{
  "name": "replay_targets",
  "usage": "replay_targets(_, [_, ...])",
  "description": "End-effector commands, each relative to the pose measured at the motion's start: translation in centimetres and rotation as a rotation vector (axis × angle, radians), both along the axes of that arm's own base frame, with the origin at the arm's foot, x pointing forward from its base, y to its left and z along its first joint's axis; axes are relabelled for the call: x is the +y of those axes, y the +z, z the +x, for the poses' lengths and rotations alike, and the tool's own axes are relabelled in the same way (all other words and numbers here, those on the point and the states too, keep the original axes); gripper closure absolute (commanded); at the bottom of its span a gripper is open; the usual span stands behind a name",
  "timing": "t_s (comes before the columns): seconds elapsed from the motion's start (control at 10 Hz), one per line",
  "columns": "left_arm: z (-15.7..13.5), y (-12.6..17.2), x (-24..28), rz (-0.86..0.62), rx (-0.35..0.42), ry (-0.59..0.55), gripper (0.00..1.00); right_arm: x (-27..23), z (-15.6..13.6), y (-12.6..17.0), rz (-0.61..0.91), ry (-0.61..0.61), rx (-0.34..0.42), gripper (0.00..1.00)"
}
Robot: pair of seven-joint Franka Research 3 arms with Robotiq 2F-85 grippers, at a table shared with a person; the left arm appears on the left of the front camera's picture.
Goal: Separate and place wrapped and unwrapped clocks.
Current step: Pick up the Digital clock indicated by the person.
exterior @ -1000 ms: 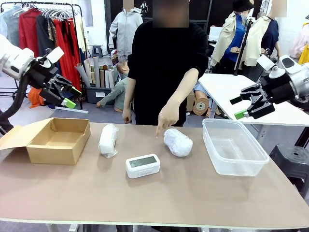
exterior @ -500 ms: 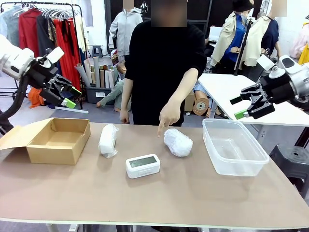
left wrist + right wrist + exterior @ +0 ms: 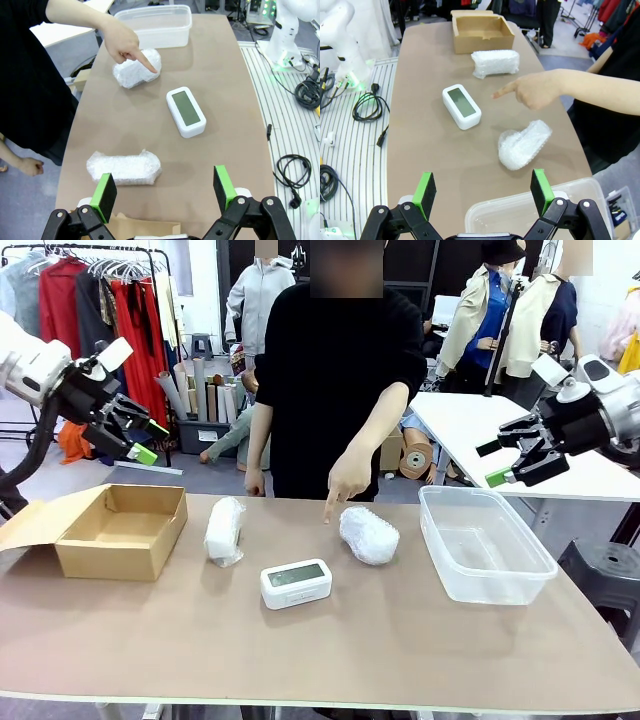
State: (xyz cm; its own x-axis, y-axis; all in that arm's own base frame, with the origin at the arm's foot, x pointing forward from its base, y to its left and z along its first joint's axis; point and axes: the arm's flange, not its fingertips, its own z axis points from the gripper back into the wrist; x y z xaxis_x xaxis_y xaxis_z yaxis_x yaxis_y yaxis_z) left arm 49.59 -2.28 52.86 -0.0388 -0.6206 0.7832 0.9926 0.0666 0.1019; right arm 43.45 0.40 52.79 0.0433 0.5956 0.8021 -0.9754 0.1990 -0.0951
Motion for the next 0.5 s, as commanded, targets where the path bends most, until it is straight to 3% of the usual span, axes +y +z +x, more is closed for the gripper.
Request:
replay_targets(0.0, [0.0, 0.1, 0.0, 0.0, -0.002, -0.001, 0.0, 1.4, 0.1, -0.1, 0.019, 0.009, 0.02, 0.0])
replay_targets(0.2, [0.0, 0.1, 0.0, 0.0, -0.002, -0.001, 0.0, 4.9, 0.2, 0.7, -0.024, -0.004, 0.057, 0.0])
replay_targets(0.4, [0.0, 0.1, 0.0, 0.0, -0.002, -0.001, 0.0, 9.2, 0.3, 1.4, -0.117, 0.056, 0.075, 0.0])
